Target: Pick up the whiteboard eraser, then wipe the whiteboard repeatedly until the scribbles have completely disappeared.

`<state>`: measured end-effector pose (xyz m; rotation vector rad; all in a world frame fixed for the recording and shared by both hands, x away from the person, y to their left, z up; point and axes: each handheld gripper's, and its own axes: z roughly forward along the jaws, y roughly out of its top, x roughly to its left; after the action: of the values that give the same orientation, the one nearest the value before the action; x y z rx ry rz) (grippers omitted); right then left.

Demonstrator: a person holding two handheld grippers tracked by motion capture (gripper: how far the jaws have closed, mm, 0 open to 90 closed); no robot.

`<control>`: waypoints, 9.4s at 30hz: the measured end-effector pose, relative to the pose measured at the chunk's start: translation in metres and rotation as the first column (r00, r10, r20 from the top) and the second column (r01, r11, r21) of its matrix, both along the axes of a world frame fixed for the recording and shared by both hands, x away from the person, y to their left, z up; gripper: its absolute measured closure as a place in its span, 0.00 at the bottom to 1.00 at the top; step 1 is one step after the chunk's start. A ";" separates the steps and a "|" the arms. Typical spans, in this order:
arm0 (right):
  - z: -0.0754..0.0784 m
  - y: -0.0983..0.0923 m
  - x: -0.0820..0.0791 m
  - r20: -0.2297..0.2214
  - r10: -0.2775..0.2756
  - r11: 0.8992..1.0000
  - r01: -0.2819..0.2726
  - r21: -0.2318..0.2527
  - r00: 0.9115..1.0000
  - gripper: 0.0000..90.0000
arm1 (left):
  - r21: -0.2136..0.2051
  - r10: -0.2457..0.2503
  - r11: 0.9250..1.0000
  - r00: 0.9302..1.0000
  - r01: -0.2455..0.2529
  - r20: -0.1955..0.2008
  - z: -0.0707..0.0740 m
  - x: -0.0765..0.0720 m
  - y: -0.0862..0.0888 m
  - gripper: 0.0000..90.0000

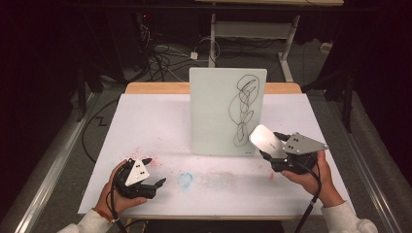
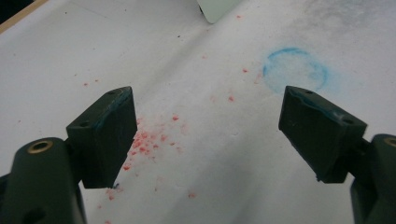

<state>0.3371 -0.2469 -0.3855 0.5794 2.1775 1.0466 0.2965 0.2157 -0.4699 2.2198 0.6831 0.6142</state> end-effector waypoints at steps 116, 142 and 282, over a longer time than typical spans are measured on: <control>0.048 0.086 0.077 0.415 -0.344 0.937 0.338 0.092 0.842 0.35 | 0.009 0.016 1.000 1.000 -0.016 0.005 0.000 -0.008 0.001 0.21; 0.033 0.095 0.072 0.403 -0.330 0.942 0.325 0.082 0.854 0.35 | 0.008 0.013 1.000 1.000 -0.013 0.008 0.000 -0.008 0.000 0.21; -0.041 0.112 0.042 0.408 -0.237 0.946 0.305 -0.109 0.882 0.35 | 0.018 -0.003 1.000 1.000 0.003 0.008 0.000 -0.009 -0.001 0.21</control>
<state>0.3793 -0.1347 -0.4267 0.5275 1.7519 0.7415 0.2878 0.2147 -0.4699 2.2333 0.6727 0.6304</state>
